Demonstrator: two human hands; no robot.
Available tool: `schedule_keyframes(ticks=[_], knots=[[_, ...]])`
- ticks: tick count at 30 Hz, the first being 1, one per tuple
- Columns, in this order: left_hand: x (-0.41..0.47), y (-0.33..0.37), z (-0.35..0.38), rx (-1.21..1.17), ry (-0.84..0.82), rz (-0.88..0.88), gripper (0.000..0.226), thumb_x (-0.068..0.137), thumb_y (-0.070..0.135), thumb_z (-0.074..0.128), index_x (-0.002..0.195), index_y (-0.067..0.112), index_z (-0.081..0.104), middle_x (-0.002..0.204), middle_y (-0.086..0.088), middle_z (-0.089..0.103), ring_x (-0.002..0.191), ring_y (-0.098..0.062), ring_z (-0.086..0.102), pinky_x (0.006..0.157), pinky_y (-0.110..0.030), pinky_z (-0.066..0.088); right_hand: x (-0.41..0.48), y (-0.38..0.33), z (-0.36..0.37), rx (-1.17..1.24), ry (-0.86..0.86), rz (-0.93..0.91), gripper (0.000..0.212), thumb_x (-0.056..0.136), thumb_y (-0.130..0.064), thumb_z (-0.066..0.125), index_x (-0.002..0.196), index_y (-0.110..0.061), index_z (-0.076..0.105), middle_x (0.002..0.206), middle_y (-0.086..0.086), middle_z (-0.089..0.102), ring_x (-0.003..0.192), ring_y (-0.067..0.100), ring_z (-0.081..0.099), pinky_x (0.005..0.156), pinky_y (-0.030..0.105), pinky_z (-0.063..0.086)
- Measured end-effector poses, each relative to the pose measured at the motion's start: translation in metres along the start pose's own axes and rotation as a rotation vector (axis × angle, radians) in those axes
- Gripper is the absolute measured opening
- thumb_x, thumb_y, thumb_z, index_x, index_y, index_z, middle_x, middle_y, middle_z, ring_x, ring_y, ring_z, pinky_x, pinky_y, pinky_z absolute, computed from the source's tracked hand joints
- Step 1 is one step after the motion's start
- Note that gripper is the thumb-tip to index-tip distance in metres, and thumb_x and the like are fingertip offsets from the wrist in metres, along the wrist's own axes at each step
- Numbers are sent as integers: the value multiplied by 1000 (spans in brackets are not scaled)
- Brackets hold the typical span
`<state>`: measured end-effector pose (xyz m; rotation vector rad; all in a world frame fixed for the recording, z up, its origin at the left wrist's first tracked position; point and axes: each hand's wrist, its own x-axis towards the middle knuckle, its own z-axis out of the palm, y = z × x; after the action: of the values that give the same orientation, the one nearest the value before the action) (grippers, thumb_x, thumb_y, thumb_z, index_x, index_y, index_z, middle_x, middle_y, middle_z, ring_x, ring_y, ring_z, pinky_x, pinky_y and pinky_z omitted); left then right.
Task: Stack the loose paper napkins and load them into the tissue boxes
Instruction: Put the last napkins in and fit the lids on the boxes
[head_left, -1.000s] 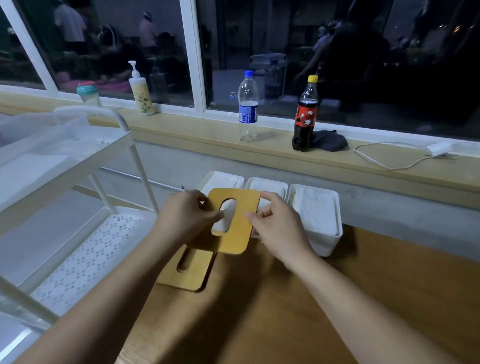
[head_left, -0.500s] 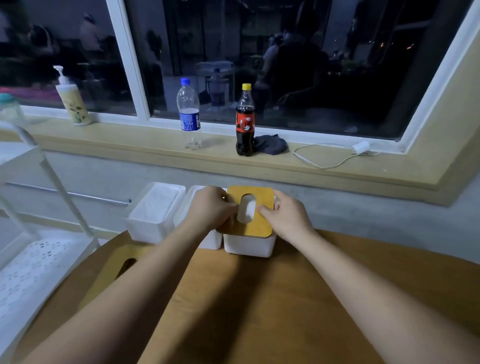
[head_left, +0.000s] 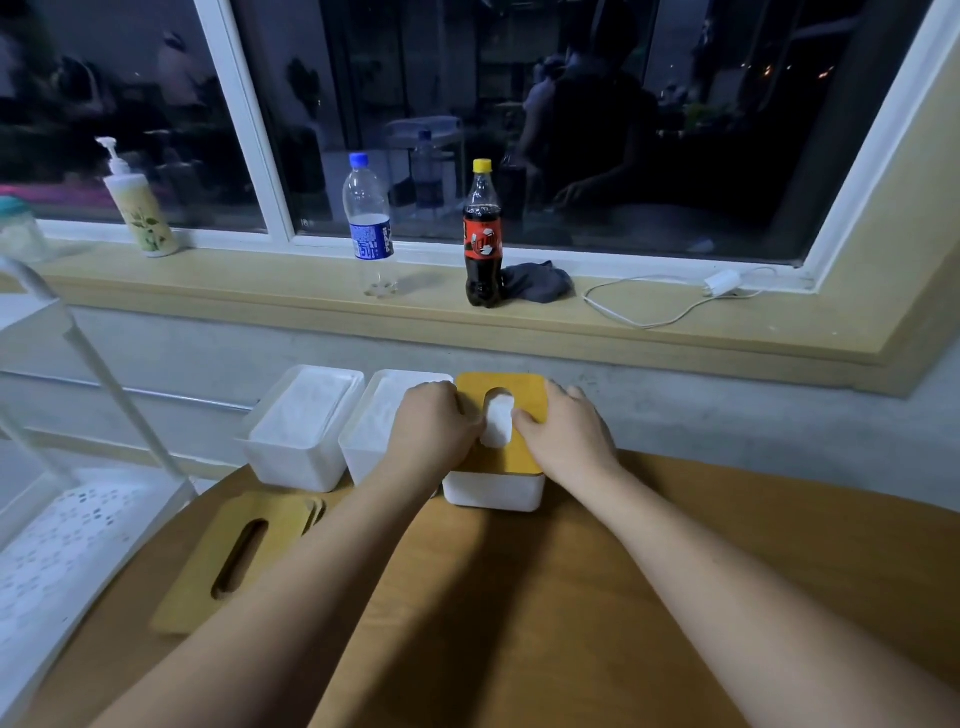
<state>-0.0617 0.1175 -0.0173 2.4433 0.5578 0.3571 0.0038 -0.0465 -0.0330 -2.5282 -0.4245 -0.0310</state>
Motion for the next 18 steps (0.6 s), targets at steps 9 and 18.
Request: schedule_keyframes(ticks=[9,18], knots=[[11,-3,9,146,50,24,31,92,23,65,68,5,56,69,-3,48,62,-17,44,50,-29,24,2,2,9,-46,-8,36,59,104,-56,49,146,-15,54,127,9,50,123,34,53,97,47,54],[18,-12,18,104,148,75,19,96,26,65,93,8,69,90,-9,65,84,-30,60,62,-32,41,7,-2,22,-105,25,37,57,106,-55,42,145,-14,52,135,13,49,130,35,46,109,47,42]])
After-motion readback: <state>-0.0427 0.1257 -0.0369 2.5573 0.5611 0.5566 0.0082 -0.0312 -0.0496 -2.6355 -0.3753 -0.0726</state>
